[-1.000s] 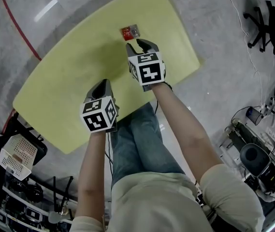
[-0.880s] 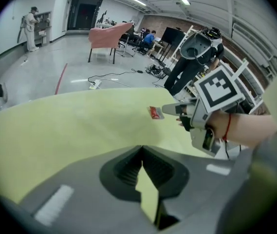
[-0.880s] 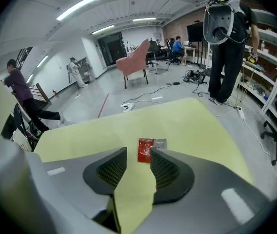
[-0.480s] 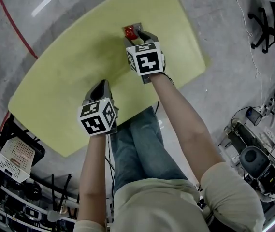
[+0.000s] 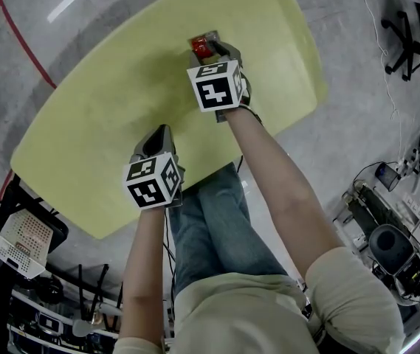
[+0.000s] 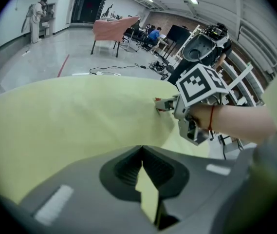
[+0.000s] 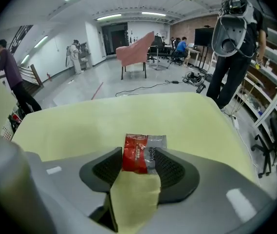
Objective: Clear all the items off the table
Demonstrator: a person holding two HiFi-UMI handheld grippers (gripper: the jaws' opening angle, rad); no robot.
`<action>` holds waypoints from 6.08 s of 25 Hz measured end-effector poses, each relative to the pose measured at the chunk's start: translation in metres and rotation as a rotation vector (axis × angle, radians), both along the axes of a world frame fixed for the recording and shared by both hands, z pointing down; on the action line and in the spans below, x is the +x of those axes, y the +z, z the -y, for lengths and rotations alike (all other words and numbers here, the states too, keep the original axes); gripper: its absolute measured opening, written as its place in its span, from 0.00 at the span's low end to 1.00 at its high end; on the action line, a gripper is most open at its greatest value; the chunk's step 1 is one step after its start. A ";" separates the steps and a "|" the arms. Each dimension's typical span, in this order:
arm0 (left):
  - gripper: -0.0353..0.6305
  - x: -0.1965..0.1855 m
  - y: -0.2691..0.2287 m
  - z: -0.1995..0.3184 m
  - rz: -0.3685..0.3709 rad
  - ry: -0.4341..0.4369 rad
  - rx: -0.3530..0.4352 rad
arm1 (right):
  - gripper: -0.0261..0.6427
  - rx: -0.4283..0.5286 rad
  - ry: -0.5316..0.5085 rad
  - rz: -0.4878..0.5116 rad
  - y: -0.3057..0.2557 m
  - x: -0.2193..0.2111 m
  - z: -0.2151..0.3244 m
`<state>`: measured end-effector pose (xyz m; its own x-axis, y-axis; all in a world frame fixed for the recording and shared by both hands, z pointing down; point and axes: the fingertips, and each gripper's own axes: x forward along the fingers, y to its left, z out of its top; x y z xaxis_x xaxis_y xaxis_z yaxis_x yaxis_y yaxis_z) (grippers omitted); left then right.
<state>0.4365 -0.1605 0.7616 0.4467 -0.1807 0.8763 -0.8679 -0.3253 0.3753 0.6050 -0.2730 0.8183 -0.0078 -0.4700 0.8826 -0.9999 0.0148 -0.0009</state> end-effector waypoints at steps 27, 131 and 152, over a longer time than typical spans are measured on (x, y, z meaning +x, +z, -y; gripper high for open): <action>0.07 -0.007 -0.050 -0.012 -0.017 -0.022 0.043 | 0.06 -0.039 -0.019 -0.043 -0.048 0.008 -0.037; 0.07 -0.222 -0.278 -0.176 0.014 -0.736 0.328 | 0.06 0.287 -0.901 0.198 -0.366 -0.305 -0.224; 0.07 -0.453 -0.301 -0.257 0.045 -0.910 0.360 | 0.06 0.245 -1.002 0.237 -0.376 -0.528 -0.293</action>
